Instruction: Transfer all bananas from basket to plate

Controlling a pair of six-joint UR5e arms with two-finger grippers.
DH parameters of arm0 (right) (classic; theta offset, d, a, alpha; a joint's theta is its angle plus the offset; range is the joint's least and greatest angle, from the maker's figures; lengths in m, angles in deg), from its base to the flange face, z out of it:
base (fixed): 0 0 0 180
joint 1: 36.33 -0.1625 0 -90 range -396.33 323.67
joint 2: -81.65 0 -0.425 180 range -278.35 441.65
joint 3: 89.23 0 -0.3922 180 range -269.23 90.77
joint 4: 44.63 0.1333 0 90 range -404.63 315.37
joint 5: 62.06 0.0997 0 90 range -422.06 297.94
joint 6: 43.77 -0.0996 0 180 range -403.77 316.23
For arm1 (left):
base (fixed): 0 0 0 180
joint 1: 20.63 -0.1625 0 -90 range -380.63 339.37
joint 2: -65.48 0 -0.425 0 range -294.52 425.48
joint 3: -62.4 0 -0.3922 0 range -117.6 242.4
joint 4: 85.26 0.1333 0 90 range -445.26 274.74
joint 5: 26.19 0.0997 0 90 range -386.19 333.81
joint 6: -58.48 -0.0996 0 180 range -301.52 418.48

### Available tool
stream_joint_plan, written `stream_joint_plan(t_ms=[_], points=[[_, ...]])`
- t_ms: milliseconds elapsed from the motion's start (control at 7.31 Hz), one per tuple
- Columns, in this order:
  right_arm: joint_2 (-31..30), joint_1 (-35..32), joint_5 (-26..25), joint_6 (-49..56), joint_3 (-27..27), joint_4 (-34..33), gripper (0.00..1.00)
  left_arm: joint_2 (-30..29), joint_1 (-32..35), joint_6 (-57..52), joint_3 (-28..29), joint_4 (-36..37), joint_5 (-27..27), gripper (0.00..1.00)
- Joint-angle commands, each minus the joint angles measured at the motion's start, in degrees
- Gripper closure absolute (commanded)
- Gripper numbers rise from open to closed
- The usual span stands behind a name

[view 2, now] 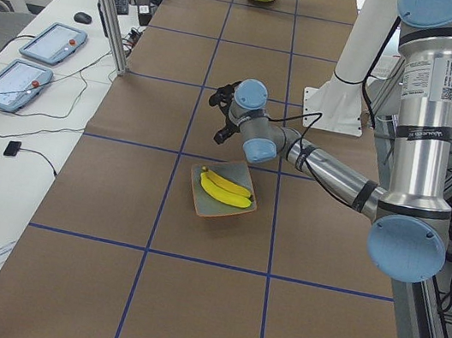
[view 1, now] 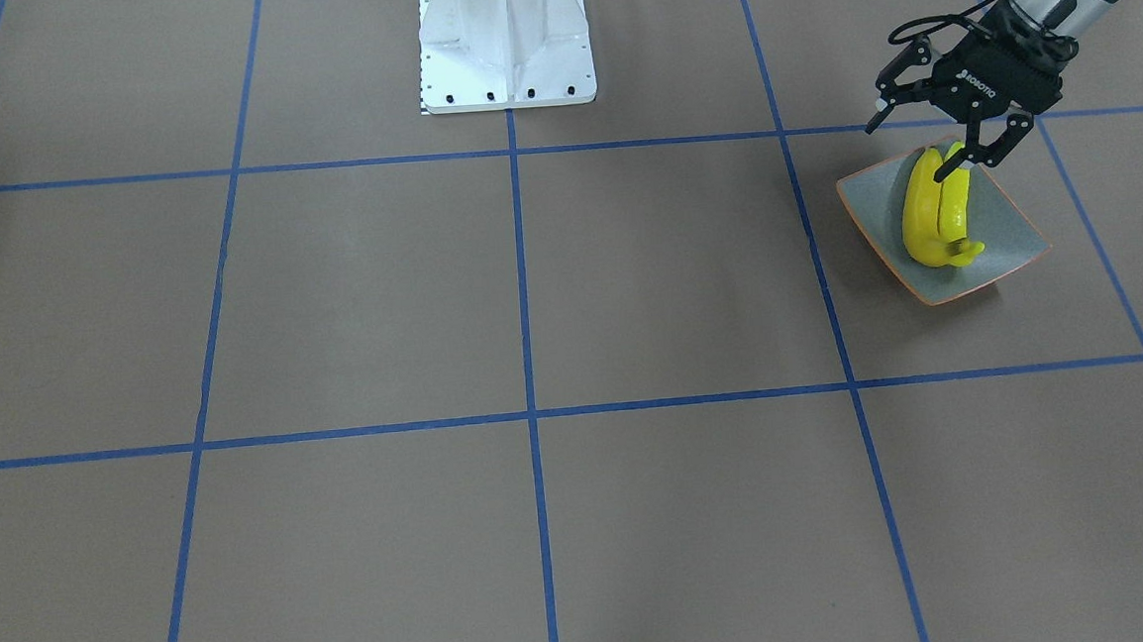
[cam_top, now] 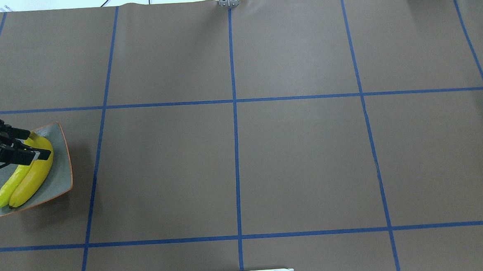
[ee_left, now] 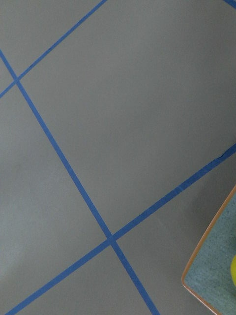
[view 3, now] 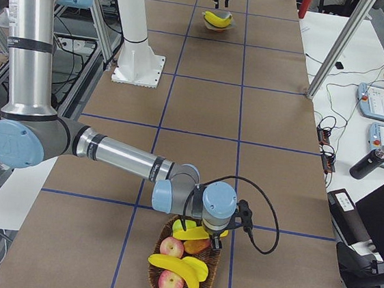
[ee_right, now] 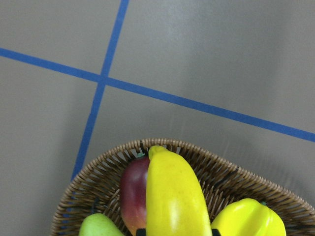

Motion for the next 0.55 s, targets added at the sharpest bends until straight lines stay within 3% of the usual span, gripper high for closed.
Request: stream_joint_plan(t_ms=[0, 410], points=[[0.41, 0.09, 0.61, -16.80, -8.81, -2.34, 1.00, -3.94, -0.26, 5.84, 0.51, 0.14, 0.21, 0.00], [2.76, 6.30, 0.35, -36.15, -16.64, -1.90, 1.00, -19.04, -3.58, 21.23, 4.99, 0.14, 0.30, 0.00]])
